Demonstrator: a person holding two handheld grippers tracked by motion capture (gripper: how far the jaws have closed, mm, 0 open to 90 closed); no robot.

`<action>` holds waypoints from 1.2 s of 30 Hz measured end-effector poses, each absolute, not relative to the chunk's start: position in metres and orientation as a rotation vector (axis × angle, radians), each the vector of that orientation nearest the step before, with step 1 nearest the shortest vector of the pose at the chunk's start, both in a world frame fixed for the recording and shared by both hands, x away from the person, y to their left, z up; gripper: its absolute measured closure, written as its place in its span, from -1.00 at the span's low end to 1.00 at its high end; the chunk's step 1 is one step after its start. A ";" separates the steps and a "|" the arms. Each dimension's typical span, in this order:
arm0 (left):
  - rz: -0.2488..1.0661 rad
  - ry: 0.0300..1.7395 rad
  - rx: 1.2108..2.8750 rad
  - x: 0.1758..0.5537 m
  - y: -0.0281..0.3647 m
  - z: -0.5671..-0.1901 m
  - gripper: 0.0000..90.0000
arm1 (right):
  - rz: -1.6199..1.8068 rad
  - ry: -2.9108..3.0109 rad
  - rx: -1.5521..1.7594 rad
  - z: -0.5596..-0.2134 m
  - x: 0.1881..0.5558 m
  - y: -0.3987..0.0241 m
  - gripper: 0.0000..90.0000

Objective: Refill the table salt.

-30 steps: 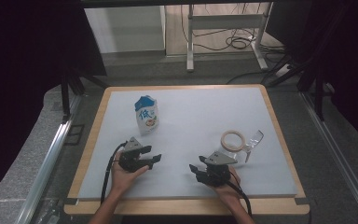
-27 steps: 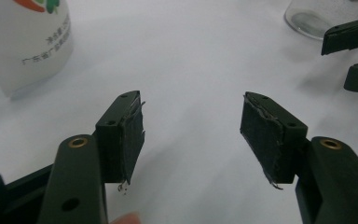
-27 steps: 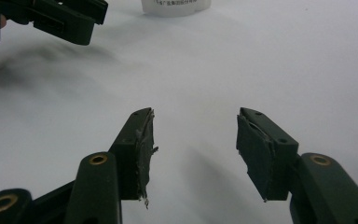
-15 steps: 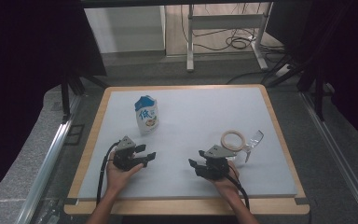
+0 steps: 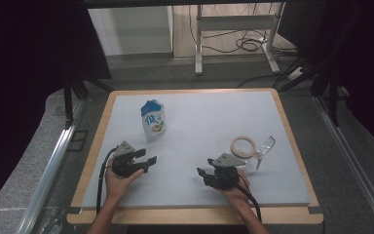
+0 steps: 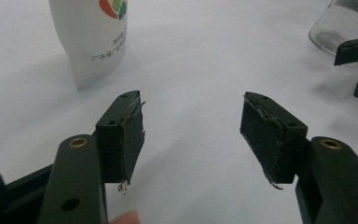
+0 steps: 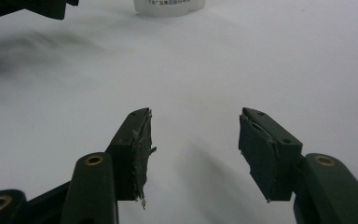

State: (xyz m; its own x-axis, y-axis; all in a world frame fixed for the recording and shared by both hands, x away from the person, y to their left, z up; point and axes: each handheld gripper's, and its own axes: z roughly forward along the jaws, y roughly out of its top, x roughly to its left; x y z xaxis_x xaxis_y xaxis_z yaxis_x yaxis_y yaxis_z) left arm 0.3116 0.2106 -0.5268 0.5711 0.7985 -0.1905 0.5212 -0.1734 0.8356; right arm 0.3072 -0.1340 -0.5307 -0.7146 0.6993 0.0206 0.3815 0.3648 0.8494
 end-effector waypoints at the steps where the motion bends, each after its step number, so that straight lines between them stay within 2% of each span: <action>1: 0.363 1.076 1.841 0.312 0.211 -0.527 -0.13 | 1.285 2.287 0.947 -0.531 0.307 -0.134 -0.01; 18: 0.440 1.119 1.744 0.330 0.229 -0.510 -0.13 | 1.281 2.287 0.937 -0.530 0.304 -0.132 -0.01; 36: 0.524 1.096 1.719 0.394 0.225 -0.476 0.07 | 1.264 2.300 0.923 -0.532 0.302 -0.130 -0.02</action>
